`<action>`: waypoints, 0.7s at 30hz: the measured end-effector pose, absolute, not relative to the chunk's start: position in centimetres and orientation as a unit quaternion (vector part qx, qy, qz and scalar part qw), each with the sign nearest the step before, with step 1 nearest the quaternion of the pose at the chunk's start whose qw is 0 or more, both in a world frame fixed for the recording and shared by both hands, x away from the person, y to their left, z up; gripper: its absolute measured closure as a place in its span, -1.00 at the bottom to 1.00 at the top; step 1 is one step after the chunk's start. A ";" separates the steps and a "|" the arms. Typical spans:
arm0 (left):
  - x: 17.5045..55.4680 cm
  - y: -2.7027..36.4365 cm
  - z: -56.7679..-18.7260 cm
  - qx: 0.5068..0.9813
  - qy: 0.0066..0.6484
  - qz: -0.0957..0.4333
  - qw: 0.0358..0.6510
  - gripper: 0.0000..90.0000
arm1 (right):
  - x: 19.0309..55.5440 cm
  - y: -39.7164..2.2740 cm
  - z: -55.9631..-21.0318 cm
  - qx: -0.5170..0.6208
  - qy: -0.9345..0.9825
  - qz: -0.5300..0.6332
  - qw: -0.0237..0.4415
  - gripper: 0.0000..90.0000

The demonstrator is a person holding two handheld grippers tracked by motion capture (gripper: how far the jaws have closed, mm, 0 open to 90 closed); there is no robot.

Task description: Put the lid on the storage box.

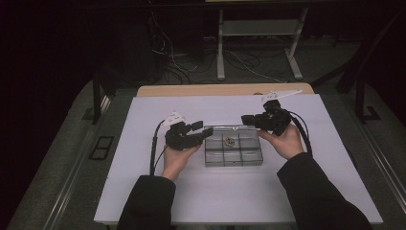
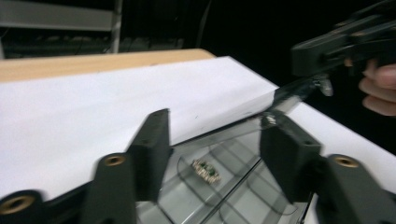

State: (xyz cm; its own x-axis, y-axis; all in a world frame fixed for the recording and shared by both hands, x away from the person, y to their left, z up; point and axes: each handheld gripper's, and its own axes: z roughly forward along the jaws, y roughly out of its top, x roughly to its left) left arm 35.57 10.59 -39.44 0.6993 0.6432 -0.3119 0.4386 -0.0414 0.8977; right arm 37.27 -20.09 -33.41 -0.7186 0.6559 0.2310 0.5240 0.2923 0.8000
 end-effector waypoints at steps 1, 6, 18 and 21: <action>35.5 10.6 -39.5 0.718 0.381 0.086 0.577 -0.21 | 37.1 -20.0 -33.5 0.368 0.801 0.467 0.070 0.95; 35.3 10.6 -39.6 0.727 0.391 0.084 0.558 -0.42 | 36.6 -19.8 -34.0 0.363 0.803 0.467 0.064 0.94; 34.3 11.0 -40.4 0.746 0.390 0.078 0.533 -0.46 | 35.7 -20.0 -35.6 0.367 0.798 0.476 0.045 0.94; 34.0 11.1 -40.7 0.754 0.387 0.078 0.525 -0.46 | 35.4 -20.1 -36.2 0.369 0.796 0.479 0.032 0.97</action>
